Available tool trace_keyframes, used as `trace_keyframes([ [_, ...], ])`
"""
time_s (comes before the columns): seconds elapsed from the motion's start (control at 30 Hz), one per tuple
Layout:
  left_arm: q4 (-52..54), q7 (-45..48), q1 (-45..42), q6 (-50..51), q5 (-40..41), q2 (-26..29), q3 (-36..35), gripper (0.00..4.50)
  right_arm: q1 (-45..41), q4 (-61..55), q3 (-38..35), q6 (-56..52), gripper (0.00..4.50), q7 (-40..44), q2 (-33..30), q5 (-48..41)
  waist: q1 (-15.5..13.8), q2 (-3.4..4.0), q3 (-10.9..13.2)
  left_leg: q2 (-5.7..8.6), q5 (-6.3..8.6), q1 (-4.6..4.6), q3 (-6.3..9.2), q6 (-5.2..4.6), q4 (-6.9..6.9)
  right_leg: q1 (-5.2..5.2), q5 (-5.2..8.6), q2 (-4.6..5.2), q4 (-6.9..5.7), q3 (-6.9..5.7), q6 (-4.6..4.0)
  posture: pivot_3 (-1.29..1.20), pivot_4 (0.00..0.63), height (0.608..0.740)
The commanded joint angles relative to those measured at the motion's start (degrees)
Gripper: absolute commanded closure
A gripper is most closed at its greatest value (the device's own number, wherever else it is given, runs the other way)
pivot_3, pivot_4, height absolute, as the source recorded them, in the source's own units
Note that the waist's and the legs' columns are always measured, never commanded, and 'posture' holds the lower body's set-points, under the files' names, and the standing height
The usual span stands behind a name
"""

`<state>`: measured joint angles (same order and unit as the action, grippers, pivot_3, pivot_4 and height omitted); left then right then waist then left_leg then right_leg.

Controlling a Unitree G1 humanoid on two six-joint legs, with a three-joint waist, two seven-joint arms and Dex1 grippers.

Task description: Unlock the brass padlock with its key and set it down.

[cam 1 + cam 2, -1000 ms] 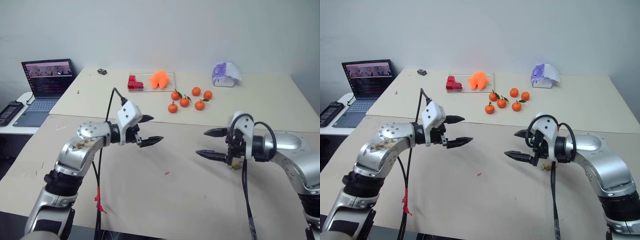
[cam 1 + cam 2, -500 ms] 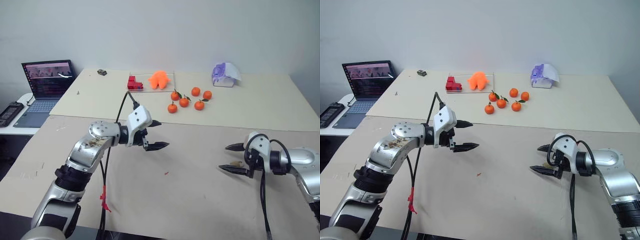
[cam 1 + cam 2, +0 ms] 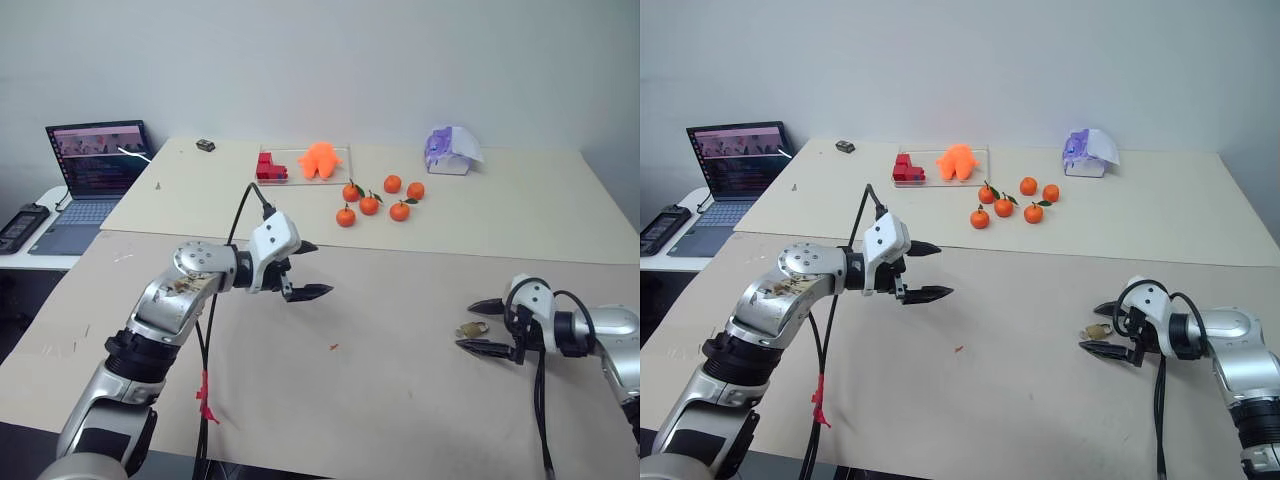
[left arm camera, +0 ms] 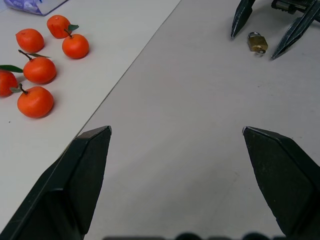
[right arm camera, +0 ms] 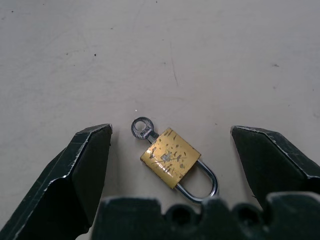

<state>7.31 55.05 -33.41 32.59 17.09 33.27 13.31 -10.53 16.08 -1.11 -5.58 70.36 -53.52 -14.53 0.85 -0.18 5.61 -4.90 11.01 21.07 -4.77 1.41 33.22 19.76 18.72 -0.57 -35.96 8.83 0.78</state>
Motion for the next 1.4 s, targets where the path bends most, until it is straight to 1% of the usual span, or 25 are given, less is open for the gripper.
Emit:
trace_keyframes([
  [0.03,2.1,0.1,-0.7,0.1,-0.2,0.6,-0.9,0.01,0.7,-0.5,-2.1,1.4,0.0,1.0,-1.3,-0.1,-0.1,0.0,0.0,0.0,0.0,0.0,0.0,0.0,0.02,-0.02,0.0,0.0,0.0,0.0,0.0,0.0,0.15,0.723],
  [0.2,1.8,0.1,-1.3,0.2,-0.4,0.4,-0.5,0.01,1.4,-0.9,-2.2,1.7,0.0,0.5,-0.9,0.3,0.0,0.02,0.0,0.0,0.01,-0.03,0.02,-0.02,0.02,-0.29,0.01,0.0,0.07,-0.01,0.0,0.0,0.15,0.723],
  [0.33,1.8,0.1,-1.6,0.4,-0.4,0.3,-0.4,0.0,1.7,-1.2,-2.3,1.9,1.06,0.1,-0.6,0.5,0.0,0.02,0.0,0.0,0.04,-0.37,0.03,-0.07,0.02,-0.5,0.03,0.01,0.11,-0.02,-0.02,0.0,0.15,0.723],
  [0.37,1.9,0.1,-1.6,0.4,-0.3,0.3,-0.5,0.0,1.8,-1.3,-2.4,1.8,1.39,0.0,-0.6,0.4,0.0,0.02,0.0,0.0,0.04,-0.4,0.03,-0.07,0.02,-0.54,0.03,0.01,0.11,-0.02,-0.02,0.0,0.15,0.723],
  [0.4,1.8,0.2,-1.6,0.4,-0.4,0.3,-0.4,0.0,1.9,-1.4,-2.4,1.8,1.88,-0.2,-0.5,0.4,0.0,0.02,0.0,0.0,0.05,-0.45,0.03,-0.08,0.01,-0.58,0.03,0.01,0.11,-0.02,-0.02,0.0,0.15,0.723],
  [0.43,1.8,0.1,-1.6,0.4,-0.4,0.3,-0.4,0.0,2.0,-1.5,-2.4,1.6,2.22,-0.3,-0.4,0.3,0.0,0.02,0.0,0.0,0.05,-0.48,0.03,-0.08,-0.01,-0.6,0.04,0.01,0.11,-0.01,-0.02,0.0,0.15,0.723],
  [0.47,1.8,0.1,-1.6,0.5,-0.4,0.3,-0.4,0.0,2.1,-1.7,-2.4,1.6,2.42,-0.4,-0.3,0.3,0.0,0.02,0.0,0.0,0.05,-0.49,0.03,-0.08,-0.02,-0.6,0.04,0.01,0.11,-0.02,-0.03,0.0,0.15,0.723],
  [0.53,1.9,0.1,-1.5,0.6,-0.4,0.3,-0.4,0.0,2.4,-2.1,-2.3,1.3,3.27,-0.8,-0.1,0.3,0.0,0.02,0.0,0.0,0.05,-0.49,0.03,-0.08,-0.02,-0.6,0.05,0.01,0.11,-0.01,-0.04,0.0,0.15,0.723],
  [0.57,1.9,0.0,-1.5,0.7,-0.4,0.2,-0.3,0.0,2.6,-2.4,-2.3,1.2,3.55,-0.9,0.0,0.3,0.0,0.02,0.0,0.0,0.05,-0.49,0.03,-0.08,-0.02,-0.6,0.05,0.01,0.11,-0.01,-0.04,0.0,0.15,0.723],
  [0.73,2.3,0.1,-1.0,1.0,-0.3,0.5,-0.6,0.0,3.0,-5.3,-2.8,-1.3,3.59,-2.0,0.1,-0.7,0.1,0.02,0.0,0.0,0.05,-0.49,0.03,-0.08,-0.02,-0.6,0.05,0.01,0.1,-0.01,-0.04,0.0,0.15,0.723],
  [0.87,1.2,0.4,-0.2,0.7,-0.4,2.3,-2.2,0.0,1.0,-11.9,-2.3,-6.3,3.59,-3.1,0.2,-2.1,0.3,0.03,0.0,0.0,0.05,-0.5,0.03,-0.08,-0.05,-0.59,0.05,0.01,0.09,-0.01,-0.04,0.0,0.15,0.723],
  [1.07,-0.1,0.3,2.6,-0.5,-1.3,6.6,-4.3,0.0,-3.0,-21.6,2.2,-12.9,3.59,-3.7,0.1,0.0,0.4,0.05,0.0,-0.01,0.05,-0.58,0.03,-0.07,-0.14,-0.58,0.06,0.01,0.08,-0.01,-0.03,0.0,0.15,0.723],
  [1.2,1.1,0.4,6.5,-0.6,-1.2,9.9,-6.4,0.0,-9.2,-28.6,10.1,-17.1,3.59,-4.8,5.4,1.4,1.0,-0.02,0.1,-0.04,0.06,-0.56,0.0,-0.07,-0.22,-0.49,0.1,0.02,0.08,-0.01,-0.07,0.0,0.15,0.723],
  [1.3,1.9,-0.4,6.9,-0.3,-0.9,9.8,-7.1,0.0,-12.3,-29.4,14.0,-18.0,3.59,-5.8,9.1,2.7,1.1,-0.07,0.1,-0.05,0.06,-0.54,0.04,-0.07,-0.28,-0.44,0.11,0.03,0.02,-0.1,-0.07,0.0,0.15,0.723],
  [1.4,3.7,-0.9,8.3,0.5,0.0,9.5,-8.1,0.0,-15.0,-29.4,16.2,-19.1,3.59,-6.7,12.2,3.2,0.6,-0.06,0.1,-0.03,0.07,-0.44,0.05,-0.08,-0.25,-0.4,0.12,0.06,0.03,-0.14,-0.08,0.0,0.15,0.723],
])
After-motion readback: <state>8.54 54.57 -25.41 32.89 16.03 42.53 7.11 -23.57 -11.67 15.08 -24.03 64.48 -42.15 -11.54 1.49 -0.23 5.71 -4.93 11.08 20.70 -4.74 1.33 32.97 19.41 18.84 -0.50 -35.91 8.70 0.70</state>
